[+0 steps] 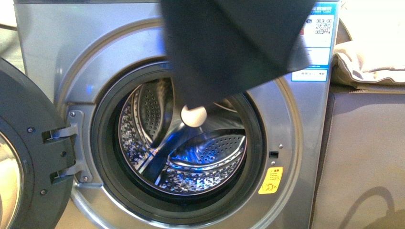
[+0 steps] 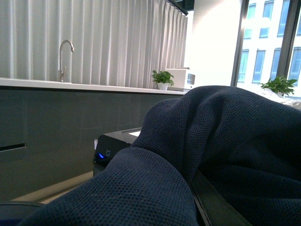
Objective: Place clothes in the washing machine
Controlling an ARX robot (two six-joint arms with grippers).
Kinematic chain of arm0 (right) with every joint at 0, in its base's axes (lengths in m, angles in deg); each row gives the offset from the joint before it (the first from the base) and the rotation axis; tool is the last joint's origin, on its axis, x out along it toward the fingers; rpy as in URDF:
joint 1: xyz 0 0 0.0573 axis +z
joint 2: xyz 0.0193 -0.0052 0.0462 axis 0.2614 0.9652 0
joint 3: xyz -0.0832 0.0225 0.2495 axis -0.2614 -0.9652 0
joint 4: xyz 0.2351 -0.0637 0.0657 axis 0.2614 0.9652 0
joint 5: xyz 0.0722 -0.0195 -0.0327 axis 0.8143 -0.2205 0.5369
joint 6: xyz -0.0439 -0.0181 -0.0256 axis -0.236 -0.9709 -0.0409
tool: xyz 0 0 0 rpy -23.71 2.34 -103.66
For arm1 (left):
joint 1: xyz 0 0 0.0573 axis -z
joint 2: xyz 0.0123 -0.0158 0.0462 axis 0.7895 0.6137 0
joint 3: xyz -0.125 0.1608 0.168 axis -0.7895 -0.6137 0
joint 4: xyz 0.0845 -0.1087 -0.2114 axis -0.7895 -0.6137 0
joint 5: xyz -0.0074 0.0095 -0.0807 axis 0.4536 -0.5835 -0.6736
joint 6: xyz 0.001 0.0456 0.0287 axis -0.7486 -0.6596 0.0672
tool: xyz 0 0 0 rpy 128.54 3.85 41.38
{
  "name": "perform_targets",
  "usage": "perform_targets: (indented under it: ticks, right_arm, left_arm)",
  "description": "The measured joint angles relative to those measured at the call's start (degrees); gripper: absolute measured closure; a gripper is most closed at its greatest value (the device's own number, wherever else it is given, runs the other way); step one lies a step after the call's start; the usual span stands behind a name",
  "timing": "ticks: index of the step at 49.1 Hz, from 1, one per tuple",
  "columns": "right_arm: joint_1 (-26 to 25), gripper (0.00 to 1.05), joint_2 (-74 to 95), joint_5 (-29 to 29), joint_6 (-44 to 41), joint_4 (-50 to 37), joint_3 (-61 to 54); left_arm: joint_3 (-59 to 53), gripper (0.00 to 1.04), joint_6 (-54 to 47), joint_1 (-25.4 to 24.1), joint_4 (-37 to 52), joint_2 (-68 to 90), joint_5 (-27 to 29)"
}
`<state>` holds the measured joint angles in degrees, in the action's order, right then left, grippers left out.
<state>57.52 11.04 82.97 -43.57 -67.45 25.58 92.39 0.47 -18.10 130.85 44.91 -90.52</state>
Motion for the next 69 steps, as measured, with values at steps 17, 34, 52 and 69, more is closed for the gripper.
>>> perform_targets:
  ticks: [17,34,52,69]
  right_arm:
    - [-0.09,0.98,0.0,0.02,-0.02,0.0,0.0]
    - [-0.09,0.98,0.0,0.24,0.0,0.0,0.0]
    - [-0.07,0.98,0.0,0.39,0.0,0.0,0.0]
    - [-0.07,0.49,0.0,0.42,-0.11,0.0,0.0]
  left_arm:
    - [4.39,0.06,-0.63,1.01,-0.07,3.5,6.25]
    - [4.9,0.21,1.09,1.11,1.7,3.69,11.76]
    - [2.69,0.7,1.22,1.05,3.87,2.8,11.3]
    - [1.46,0.85,1.2,-0.17,3.39,1.95,11.58]
